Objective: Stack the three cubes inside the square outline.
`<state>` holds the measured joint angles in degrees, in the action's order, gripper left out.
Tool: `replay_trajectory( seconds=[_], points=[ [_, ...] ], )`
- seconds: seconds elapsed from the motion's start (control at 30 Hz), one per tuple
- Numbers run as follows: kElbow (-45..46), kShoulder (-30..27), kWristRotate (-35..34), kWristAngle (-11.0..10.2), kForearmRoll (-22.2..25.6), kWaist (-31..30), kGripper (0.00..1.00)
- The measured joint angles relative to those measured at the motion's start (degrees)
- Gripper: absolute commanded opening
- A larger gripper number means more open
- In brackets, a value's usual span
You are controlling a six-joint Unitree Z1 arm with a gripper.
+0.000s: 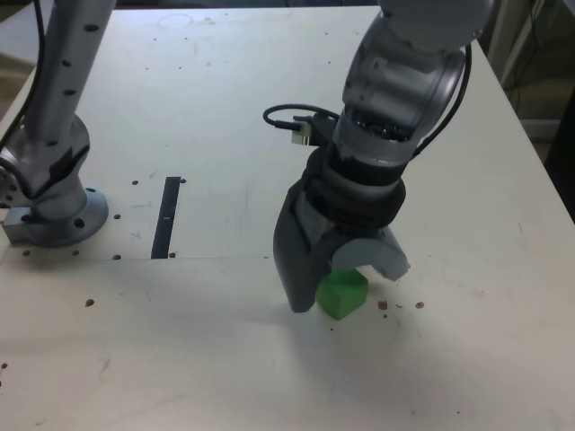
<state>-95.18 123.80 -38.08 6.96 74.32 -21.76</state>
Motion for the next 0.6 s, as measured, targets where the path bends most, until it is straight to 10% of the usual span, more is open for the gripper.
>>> replay_trajectory(
  seconds=[0.6],
  points=[
    [1.14, 1.65, -1.29, -0.99, -2.39, 0.90, 0.74]
  ],
)
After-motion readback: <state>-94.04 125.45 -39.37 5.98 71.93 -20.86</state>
